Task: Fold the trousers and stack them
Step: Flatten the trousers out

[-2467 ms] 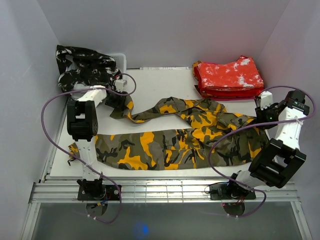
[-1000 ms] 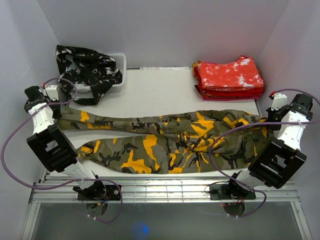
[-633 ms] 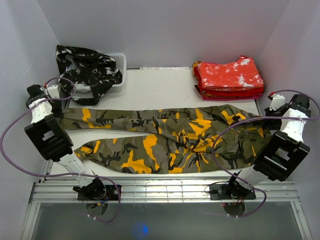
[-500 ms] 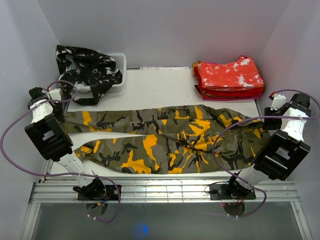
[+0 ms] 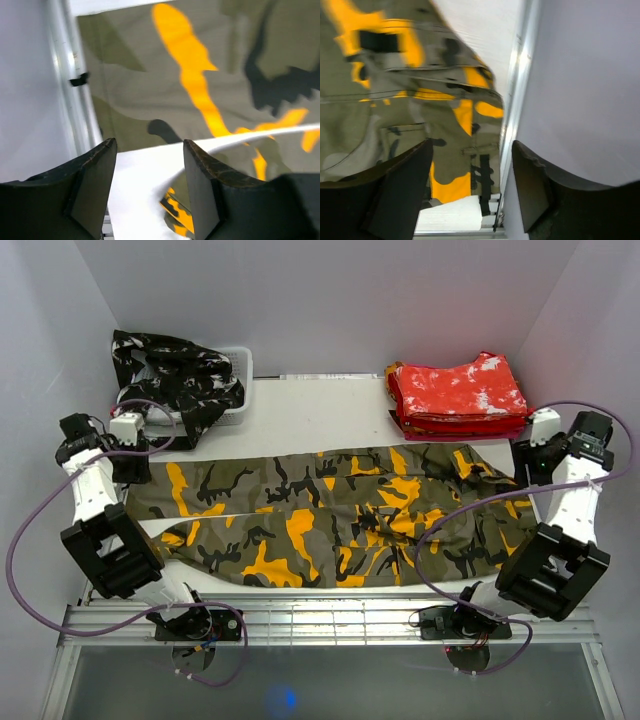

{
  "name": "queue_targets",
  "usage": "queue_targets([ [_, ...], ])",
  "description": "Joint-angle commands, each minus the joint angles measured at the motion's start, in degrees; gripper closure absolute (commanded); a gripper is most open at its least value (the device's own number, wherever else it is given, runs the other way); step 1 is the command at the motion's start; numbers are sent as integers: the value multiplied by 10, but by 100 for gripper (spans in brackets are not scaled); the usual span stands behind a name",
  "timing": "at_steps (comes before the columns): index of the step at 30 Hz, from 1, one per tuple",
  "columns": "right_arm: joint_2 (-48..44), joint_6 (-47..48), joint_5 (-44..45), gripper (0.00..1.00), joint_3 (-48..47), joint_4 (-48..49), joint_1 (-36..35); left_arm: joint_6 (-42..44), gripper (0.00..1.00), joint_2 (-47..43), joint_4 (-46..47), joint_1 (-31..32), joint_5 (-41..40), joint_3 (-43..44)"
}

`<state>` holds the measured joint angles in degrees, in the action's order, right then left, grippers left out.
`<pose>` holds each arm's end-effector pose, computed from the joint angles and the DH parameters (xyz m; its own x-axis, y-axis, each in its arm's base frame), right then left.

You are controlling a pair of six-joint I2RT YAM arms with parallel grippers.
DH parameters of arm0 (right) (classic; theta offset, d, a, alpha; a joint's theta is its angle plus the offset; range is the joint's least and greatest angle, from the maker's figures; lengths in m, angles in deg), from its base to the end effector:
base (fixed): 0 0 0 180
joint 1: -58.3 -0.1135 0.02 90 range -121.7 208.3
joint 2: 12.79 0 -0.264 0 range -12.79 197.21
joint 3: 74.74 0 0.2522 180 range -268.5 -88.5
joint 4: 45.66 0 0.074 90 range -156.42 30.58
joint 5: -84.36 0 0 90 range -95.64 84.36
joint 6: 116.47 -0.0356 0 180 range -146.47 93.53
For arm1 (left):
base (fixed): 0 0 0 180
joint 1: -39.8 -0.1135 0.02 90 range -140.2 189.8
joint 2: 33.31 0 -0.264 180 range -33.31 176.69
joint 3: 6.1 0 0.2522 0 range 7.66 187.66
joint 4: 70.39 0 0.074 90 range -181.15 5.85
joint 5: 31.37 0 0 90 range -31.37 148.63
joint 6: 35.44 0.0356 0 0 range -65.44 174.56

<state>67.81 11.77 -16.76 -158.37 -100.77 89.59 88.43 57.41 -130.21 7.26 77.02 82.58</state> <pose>0.2562 -0.1477 0.3014 -0.7822 -0.2353 -0.5769 -0.0965 0.9605 -0.2609 0.2810 0.1660 0.2735 -0.8318 0.0966 -0.5466 0.0946 0.9950 0.0319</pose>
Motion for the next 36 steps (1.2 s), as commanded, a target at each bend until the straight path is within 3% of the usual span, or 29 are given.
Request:
queue_targets([
  [1, -28, 77, -75, 33, 4, -57, -53, 64, 37, -33, -112, 14, 76, -14],
  [5, -47, 91, -94, 42, 39, -56, -126, 110, 43, -55, -182, 14, 106, -62],
  [9, -18, 55, -77, 49, 57, -30, -199, 126, 50, -64, -178, 17, 70, -141],
  [13, 48, 30, -29, 55, 55, 30, -203, 131, 56, -67, -140, 17, 5, -220],
  [17, 99, 20, 11, 60, 38, 65, -203, 97, 60, -41, -80, 17, -42, -245],
  [29, 149, 0, 126, 72, 41, 96, -186, 74, 65, 101, 49, -27, -208, -201],
  [31, 142, 2, 132, 73, 49, 95, -184, 93, 65, 109, 63, -38, -222, -184],
  [33, 136, 3, 131, 73, 63, 94, -182, 104, 59, 108, 60, -39, -199, -166],
  [36, 125, 3, 125, 73, 73, 91, -182, 110, 41, 90, 24, -39, -136, -107],
])
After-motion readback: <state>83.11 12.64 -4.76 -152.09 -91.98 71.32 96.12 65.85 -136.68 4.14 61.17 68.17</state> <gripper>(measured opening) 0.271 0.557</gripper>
